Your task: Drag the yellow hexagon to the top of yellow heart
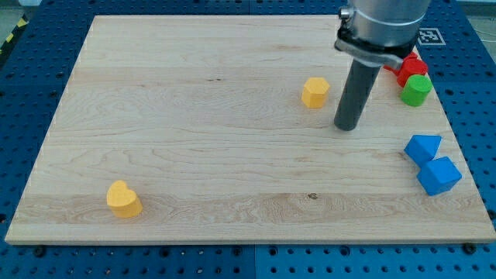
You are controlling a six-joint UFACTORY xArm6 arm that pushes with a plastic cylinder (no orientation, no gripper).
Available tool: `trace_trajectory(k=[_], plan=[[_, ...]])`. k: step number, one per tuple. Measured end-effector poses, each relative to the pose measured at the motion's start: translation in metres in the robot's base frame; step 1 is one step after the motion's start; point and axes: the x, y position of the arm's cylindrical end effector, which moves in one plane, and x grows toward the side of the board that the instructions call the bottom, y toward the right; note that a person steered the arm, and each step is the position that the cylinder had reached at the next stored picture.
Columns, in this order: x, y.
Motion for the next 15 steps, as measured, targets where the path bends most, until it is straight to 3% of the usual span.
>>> trace_trajectory(k=[2, 9, 15], plan=[[-0.054, 0.026], [-0.049, -0.082], [-0.065, -0.094]])
